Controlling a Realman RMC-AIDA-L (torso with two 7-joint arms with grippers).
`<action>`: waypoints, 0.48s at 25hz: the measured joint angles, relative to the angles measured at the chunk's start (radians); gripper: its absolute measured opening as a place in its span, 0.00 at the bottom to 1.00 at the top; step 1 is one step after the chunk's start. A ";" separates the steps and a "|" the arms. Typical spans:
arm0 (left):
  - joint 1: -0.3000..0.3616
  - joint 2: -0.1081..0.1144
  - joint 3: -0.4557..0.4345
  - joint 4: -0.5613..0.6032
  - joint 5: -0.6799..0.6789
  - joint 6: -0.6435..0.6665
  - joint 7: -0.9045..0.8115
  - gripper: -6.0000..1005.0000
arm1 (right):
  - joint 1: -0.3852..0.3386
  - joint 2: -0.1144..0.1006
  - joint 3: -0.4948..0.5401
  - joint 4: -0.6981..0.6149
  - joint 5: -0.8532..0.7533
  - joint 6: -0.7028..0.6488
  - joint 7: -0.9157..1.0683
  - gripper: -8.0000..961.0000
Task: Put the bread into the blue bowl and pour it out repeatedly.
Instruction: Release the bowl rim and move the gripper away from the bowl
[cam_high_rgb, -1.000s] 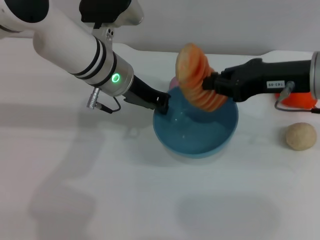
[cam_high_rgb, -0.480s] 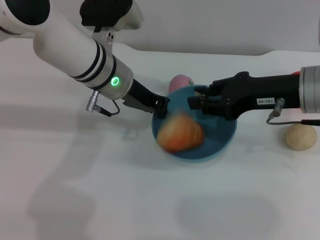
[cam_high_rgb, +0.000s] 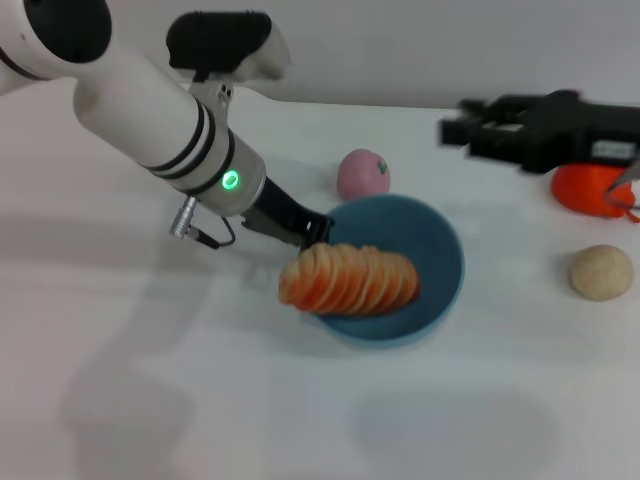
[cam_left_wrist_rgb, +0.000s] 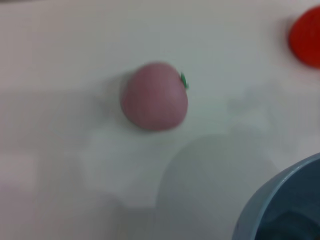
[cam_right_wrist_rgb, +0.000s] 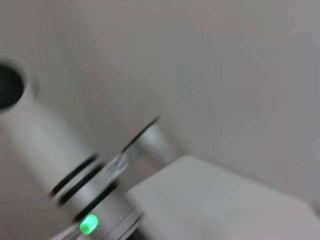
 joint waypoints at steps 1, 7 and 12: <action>-0.005 0.000 0.008 0.010 0.000 -0.002 0.000 0.01 | -0.005 0.000 0.025 0.003 0.002 0.000 0.000 0.47; -0.029 -0.003 0.056 0.052 -0.001 0.026 0.001 0.01 | -0.039 0.002 0.133 0.022 0.029 -0.001 -0.032 0.47; -0.035 -0.007 0.104 0.070 -0.004 0.084 -0.005 0.02 | -0.046 -0.001 0.177 0.086 0.091 0.006 -0.068 0.47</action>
